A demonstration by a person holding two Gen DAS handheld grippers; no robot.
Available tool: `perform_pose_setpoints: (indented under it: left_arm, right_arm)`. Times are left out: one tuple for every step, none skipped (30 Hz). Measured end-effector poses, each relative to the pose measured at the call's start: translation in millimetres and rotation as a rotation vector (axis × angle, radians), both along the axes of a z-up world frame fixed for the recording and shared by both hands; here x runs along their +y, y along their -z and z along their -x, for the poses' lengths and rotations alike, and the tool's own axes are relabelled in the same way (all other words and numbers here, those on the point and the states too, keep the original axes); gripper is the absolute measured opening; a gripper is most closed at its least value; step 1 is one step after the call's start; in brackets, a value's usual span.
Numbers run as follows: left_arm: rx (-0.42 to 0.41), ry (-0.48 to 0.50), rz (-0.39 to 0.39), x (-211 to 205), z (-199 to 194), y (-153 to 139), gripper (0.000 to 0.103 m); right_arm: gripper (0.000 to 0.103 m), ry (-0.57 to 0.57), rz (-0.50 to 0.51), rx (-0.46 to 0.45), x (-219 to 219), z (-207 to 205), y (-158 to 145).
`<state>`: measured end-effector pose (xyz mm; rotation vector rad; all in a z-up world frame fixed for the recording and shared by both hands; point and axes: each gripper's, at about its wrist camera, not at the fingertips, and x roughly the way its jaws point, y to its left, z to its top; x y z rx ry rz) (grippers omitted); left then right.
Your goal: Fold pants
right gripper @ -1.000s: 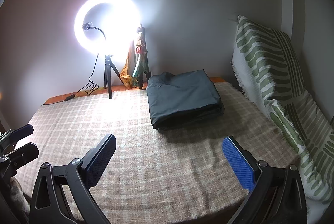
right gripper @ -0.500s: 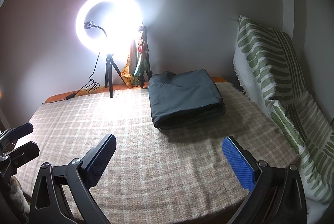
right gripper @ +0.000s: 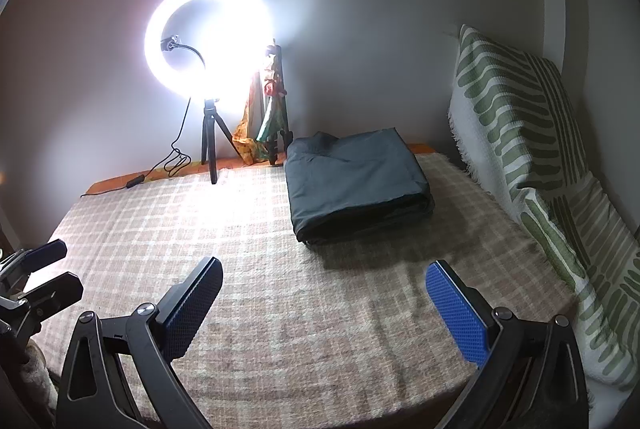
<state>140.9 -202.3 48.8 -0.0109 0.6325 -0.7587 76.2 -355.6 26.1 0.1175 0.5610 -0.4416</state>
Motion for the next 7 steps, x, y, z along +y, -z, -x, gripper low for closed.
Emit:
perform_pose_setpoints:
  left_arm:
    - [-0.004,0.000,-0.004,-0.7,0.4,0.7,0.102]
    - [-0.008,0.001,-0.009,-1.6,0.8,1.5,0.102]
    - [-0.012,0.002,-0.012,-2.0,0.8,1.9,0.102]
    - [-0.018,-0.002,-0.015,-2.3,1.2,2.4,0.102]
    - [-0.021,-0.003,-0.018,-2.4,1.1,2.7,0.102]
    - [-0.018,-0.001,-0.019,-2.6,0.3,2.9,0.102]
    - [-0.016,0.000,-0.021,-2.4,-0.4,3.2,0.102]
  right_arm:
    - [0.103,0.000,-0.001,0.001,-0.7,-1.1,0.4]
    - [0.103,0.000,-0.003,0.003,-1.2,-1.7,1.5]
    - [0.103,0.000,-0.006,0.005,-2.2,-1.7,2.6]
    - [0.103,0.000,-0.009,0.005,-2.6,-2.5,3.1]
    - [0.103,0.000,-0.010,0.006,-3.4,-2.6,4.0]
    - [0.103,0.000,-0.011,0.007,-4.0,-3.2,4.6]
    - [0.103,0.000,-0.013,0.008,-5.4,-4.0,5.7]
